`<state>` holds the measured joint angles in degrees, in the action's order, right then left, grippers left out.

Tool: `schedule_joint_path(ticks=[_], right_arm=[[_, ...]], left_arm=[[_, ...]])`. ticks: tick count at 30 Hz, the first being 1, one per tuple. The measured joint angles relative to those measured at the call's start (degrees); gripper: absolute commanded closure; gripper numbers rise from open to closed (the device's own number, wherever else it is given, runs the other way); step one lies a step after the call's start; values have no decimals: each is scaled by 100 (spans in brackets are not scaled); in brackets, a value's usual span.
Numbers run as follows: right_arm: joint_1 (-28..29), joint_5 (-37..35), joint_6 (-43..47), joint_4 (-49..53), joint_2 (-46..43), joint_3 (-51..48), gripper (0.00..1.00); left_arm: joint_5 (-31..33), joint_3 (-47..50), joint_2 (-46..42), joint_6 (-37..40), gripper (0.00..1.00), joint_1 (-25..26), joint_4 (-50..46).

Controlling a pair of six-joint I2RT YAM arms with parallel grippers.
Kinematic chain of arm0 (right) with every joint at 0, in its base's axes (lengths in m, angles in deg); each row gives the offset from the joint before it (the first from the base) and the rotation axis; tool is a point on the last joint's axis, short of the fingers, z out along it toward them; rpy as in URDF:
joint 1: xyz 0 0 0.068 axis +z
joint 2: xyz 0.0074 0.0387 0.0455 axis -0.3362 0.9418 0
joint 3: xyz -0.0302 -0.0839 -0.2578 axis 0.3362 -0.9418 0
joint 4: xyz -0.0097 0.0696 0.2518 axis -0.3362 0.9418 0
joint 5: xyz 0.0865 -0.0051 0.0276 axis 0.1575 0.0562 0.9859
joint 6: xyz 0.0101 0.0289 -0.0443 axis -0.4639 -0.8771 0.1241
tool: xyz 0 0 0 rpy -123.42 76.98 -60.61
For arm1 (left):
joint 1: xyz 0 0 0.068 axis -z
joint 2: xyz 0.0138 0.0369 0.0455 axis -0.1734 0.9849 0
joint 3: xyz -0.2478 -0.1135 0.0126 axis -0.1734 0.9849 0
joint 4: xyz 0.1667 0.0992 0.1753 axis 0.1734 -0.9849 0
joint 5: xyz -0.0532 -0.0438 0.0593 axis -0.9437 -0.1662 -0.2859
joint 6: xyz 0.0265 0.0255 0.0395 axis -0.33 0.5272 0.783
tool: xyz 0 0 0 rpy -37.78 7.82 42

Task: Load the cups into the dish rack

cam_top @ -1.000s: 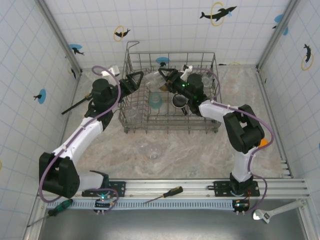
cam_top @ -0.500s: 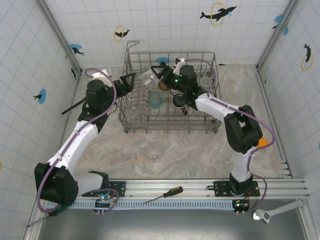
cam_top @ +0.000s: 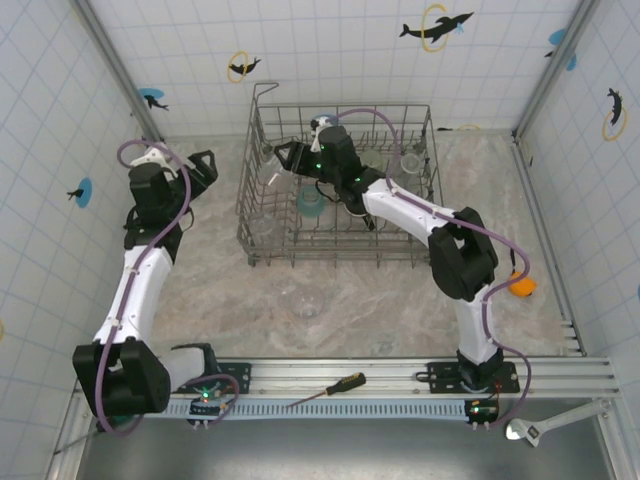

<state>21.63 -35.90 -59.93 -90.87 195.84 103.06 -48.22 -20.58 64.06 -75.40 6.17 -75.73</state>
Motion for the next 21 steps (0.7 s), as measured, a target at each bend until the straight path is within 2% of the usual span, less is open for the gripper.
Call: schedule_joint_path(ticks=[7,15,21], right_arm=[[234,-590,761,542,116,350,51],[535,-1163,1370,686,221,350,51],[686,-1451,1665,682,358,350,51]], left_arm=[[31,437,114,28,3,-162,-116],[-136,920,308,-63,3,-560,-98],[-151,1117,90,-59,3,-588,2]])
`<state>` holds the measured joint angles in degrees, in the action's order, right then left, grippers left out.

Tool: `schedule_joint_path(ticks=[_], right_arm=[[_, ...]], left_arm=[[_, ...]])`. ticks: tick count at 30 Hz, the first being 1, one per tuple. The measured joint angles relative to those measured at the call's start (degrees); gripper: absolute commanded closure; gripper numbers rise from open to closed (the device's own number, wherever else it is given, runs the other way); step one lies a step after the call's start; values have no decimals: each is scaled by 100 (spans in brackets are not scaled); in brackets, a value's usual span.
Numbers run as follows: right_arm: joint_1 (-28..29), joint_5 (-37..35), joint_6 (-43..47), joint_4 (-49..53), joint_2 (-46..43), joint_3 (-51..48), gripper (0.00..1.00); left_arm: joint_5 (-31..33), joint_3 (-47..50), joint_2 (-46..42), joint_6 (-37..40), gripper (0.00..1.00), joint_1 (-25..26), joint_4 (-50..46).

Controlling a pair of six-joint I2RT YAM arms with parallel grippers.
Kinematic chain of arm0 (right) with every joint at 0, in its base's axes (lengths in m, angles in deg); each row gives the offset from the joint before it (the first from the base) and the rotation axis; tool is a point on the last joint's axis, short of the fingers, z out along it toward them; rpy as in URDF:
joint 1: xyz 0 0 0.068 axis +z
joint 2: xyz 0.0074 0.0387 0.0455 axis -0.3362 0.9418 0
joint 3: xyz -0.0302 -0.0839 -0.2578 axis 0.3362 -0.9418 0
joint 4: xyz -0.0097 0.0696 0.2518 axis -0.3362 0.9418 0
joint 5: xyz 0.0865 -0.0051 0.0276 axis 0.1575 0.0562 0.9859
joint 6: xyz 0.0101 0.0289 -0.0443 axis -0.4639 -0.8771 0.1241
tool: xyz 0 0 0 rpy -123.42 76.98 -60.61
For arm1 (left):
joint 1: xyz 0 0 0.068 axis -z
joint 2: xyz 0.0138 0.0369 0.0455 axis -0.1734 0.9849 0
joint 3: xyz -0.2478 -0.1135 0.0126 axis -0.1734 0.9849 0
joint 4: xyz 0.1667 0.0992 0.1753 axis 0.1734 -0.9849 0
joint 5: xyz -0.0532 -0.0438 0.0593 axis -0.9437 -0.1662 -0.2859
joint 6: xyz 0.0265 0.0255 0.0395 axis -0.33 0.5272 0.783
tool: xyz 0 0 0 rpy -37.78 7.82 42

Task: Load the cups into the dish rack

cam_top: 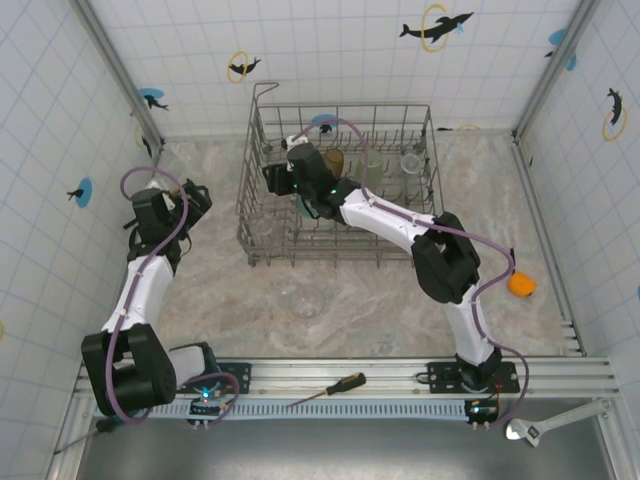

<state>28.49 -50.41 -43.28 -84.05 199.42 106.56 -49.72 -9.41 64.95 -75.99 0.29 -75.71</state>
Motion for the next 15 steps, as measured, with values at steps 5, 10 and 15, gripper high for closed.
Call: schedule_joint_path(ticks=[5,10,15], right_arm=[[70,-188,208,-133,118,0,51],[127,-341,455,-352,225,0,51],[184,-393,643,-564,323,0,53]], left_arm=[[-4,4,-57,0,3,0,11],[-26,7,-57,0,3,0,9],[-85,26,-57,-2,3,0,26]])
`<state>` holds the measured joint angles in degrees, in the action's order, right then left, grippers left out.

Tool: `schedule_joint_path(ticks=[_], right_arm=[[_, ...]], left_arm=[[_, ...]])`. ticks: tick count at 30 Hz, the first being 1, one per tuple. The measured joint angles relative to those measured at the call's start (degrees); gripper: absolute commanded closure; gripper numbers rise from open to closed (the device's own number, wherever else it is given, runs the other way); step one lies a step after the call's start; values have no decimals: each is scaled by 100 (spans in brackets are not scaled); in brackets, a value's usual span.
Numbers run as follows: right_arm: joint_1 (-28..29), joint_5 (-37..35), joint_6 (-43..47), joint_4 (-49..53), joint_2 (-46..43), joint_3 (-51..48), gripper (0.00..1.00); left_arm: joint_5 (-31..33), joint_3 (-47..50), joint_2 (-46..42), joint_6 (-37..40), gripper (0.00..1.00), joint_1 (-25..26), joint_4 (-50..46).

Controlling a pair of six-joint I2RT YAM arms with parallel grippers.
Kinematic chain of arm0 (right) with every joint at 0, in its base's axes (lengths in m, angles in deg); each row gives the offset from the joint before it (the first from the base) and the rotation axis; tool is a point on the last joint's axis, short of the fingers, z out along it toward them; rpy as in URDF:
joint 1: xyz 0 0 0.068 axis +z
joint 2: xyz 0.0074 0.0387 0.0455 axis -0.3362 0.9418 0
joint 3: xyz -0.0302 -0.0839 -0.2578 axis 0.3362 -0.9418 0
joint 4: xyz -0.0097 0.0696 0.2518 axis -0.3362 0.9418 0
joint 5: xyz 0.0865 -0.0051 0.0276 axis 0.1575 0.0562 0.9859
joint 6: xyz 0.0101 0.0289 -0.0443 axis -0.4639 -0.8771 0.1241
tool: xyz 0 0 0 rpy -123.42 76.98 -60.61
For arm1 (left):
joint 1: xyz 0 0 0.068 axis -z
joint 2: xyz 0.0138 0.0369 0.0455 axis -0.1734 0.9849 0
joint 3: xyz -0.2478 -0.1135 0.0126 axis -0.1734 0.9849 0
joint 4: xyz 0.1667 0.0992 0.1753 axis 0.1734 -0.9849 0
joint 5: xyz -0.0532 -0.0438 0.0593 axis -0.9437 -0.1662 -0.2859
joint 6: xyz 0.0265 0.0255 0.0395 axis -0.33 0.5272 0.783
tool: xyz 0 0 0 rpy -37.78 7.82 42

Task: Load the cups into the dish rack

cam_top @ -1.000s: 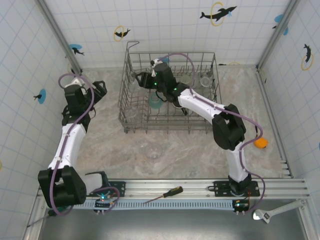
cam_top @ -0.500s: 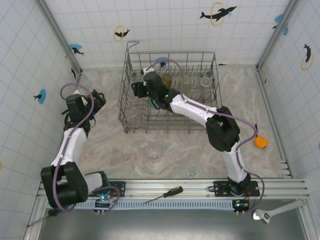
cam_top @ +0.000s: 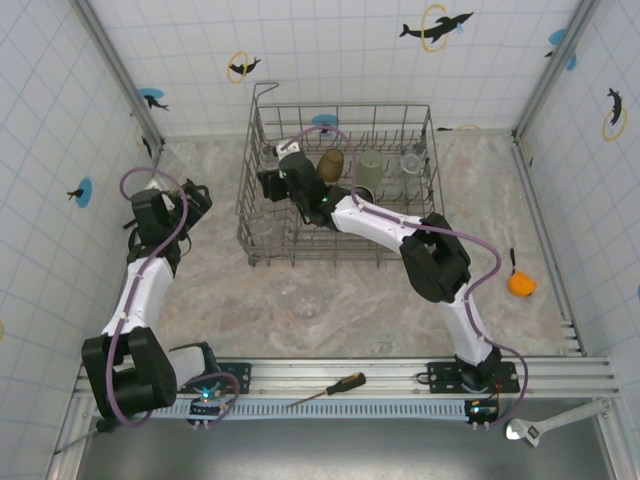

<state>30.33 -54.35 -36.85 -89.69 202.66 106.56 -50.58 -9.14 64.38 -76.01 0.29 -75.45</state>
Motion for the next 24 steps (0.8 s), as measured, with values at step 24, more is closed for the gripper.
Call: schedule_joint_path(ticks=[24], right_arm=[[181,-295,787,-640,352,-2,53]], left_arm=[[-68,44,-2,-2,3,0,0]])
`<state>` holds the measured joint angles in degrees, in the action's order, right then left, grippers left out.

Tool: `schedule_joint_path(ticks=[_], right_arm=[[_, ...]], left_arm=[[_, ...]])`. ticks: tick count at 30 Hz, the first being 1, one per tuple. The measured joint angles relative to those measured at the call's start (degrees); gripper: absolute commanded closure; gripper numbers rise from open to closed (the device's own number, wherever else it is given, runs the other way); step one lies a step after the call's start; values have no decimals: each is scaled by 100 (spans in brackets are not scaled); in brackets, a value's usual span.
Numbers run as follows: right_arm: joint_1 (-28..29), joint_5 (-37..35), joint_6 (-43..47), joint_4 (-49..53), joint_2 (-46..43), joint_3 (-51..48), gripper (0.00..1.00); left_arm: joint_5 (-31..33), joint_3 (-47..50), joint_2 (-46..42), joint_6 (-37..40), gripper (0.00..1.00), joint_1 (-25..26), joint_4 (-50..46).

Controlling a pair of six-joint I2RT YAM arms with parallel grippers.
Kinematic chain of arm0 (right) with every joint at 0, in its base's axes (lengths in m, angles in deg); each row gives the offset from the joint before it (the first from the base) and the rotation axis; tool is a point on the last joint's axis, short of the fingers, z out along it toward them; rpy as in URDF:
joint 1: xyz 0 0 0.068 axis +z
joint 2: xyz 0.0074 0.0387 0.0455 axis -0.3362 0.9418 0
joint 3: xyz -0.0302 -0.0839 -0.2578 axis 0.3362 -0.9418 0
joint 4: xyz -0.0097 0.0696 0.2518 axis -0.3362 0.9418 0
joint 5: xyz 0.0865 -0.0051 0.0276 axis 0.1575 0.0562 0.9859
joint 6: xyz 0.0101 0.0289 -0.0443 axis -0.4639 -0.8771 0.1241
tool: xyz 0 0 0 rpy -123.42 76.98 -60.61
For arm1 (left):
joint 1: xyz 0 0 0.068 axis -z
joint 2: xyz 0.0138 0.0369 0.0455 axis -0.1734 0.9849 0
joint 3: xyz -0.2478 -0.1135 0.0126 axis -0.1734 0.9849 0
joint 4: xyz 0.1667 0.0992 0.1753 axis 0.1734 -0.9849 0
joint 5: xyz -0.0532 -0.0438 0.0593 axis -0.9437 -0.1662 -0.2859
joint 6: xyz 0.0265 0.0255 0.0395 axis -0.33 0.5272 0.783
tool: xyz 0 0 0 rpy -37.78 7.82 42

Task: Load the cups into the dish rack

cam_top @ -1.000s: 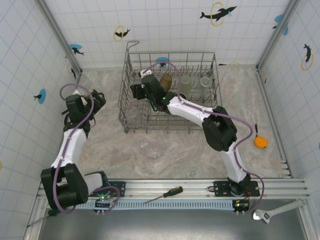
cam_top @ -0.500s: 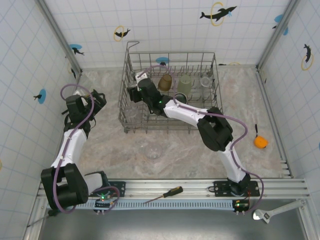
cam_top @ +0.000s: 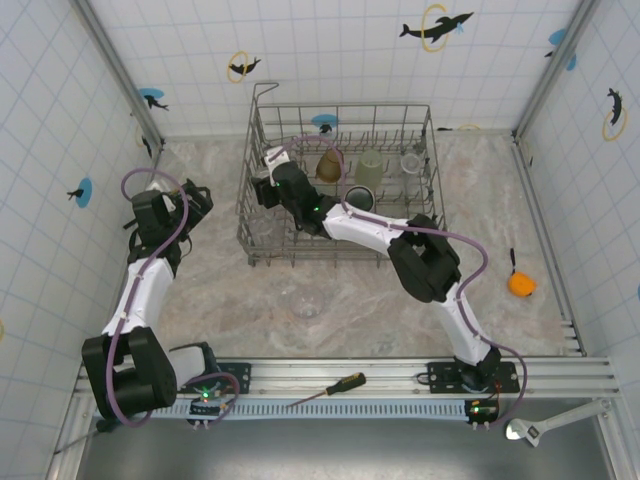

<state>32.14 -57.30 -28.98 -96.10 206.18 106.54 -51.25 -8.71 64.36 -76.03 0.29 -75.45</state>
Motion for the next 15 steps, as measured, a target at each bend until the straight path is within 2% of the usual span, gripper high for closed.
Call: schedule_joint_path(ticks=[15], right_arm=[[37,-181,114,-339,15,-313,53]], left_arm=[[-17,0,0,-20,3,0,0]])
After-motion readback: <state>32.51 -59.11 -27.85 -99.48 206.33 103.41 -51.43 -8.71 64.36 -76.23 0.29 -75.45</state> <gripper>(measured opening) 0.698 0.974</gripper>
